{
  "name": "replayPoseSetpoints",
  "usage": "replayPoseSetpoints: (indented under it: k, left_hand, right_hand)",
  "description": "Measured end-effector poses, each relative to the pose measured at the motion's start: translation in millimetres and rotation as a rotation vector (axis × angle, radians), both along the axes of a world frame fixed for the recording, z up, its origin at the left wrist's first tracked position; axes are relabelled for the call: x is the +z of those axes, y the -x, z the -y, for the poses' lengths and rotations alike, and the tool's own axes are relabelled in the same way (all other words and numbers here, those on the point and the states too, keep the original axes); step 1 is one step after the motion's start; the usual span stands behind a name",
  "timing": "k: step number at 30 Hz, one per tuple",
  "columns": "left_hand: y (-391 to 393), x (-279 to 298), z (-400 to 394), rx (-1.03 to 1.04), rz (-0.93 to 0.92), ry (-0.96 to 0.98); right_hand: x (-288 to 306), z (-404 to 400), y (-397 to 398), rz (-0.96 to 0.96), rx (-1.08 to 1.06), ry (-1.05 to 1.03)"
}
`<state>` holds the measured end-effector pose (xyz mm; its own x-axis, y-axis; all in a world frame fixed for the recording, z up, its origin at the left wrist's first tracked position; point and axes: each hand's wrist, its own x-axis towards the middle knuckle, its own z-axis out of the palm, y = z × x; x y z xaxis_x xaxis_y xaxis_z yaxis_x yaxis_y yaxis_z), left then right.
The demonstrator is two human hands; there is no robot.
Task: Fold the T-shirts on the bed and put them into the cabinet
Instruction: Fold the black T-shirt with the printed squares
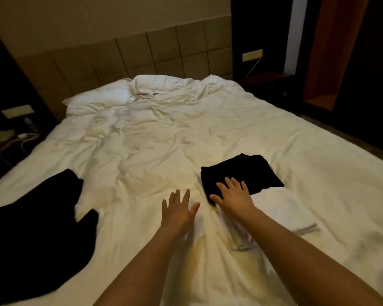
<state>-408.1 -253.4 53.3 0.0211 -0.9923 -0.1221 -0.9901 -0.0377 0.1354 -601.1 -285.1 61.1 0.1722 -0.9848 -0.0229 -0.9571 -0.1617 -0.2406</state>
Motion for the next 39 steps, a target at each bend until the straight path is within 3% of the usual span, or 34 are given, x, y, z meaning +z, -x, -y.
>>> replayPoseSetpoints:
  k: [11, 20, 33, 39]
  left_hand:
    - [-105.0, 32.8, -114.0, 0.179, -0.013, 0.073]
    - [-206.8, 35.8, -187.4, 0.328, 0.042, 0.110]
    - [-323.9, -27.3, -264.0, 0.487, -0.077, 0.129]
    - [-346.2, -63.0, -261.6, 0.365, -0.125, 0.143]
  right_hand:
    - [32.1, -94.4, -123.1, -0.032, 0.256, 0.024]
    - [15.6, -161.4, -200.2, -0.062, 0.429, 0.035]
    - [-15.8, -186.5, -330.5, -0.067, 0.628, 0.021]
    - [-43.7, -182.5, -357.7, 0.091, 0.580, -0.011]
